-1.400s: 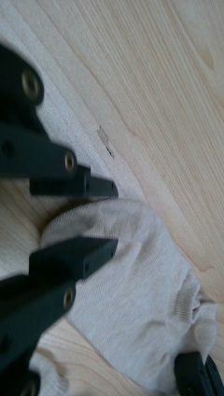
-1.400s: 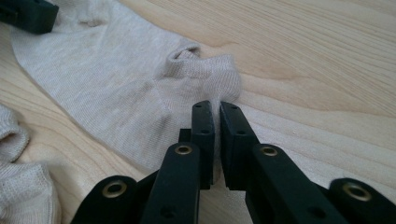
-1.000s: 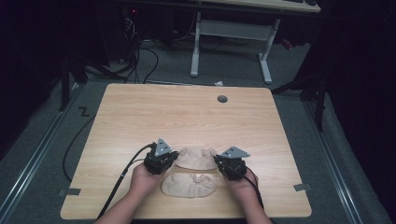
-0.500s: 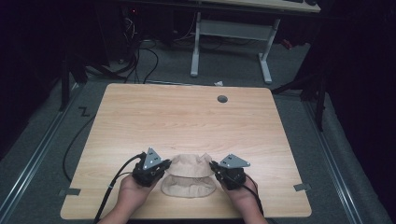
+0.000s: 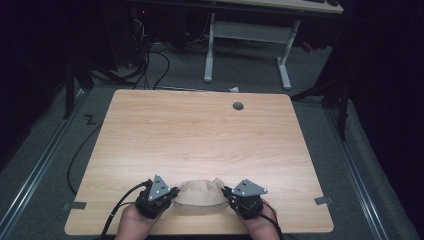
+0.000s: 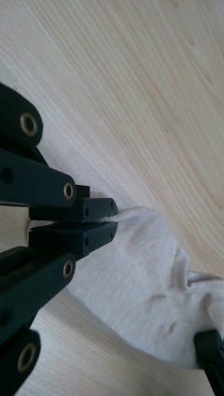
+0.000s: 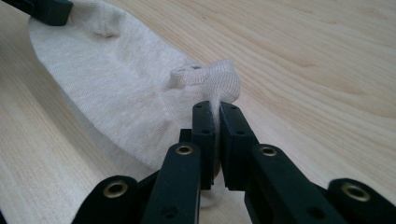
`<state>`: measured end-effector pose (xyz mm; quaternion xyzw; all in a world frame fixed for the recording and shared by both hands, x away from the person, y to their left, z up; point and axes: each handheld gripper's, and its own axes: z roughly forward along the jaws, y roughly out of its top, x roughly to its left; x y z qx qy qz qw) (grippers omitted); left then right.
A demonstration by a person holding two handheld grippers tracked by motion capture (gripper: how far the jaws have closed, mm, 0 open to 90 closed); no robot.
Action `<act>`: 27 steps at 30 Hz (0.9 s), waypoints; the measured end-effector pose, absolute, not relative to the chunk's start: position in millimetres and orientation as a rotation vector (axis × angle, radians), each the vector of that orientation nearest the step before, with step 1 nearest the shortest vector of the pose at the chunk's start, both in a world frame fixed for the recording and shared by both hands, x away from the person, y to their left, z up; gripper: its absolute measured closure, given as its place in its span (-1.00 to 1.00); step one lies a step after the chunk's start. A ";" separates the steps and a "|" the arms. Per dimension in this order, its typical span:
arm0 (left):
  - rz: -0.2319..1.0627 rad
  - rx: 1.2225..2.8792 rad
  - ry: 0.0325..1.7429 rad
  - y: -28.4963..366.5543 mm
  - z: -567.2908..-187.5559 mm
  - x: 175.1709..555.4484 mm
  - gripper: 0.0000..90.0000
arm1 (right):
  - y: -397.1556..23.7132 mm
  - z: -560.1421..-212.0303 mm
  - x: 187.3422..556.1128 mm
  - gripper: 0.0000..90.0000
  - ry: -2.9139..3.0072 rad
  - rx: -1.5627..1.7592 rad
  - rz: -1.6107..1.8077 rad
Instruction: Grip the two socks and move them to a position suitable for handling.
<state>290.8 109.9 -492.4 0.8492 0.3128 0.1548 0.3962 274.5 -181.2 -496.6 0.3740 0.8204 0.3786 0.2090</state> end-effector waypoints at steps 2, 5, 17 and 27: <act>0.393 2.166 0.790 108.5 -495.0 290.9 0.93 | -182.8 -498.0 272.1 0.90 2.289 1.048 1.058; 0.395 2.173 0.793 108.0 -496.2 291.0 0.93 | -184.6 -500.2 268.8 0.90 2.297 1.057 1.060; 0.405 2.218 0.812 106.8 -505.2 290.1 0.92 | -184.9 -507.9 267.2 0.89 2.332 1.064 1.040; 0.408 2.252 0.824 105.6 -512.4 293.4 0.85 | -185.6 -515.2 270.9 0.83 2.360 1.087 0.988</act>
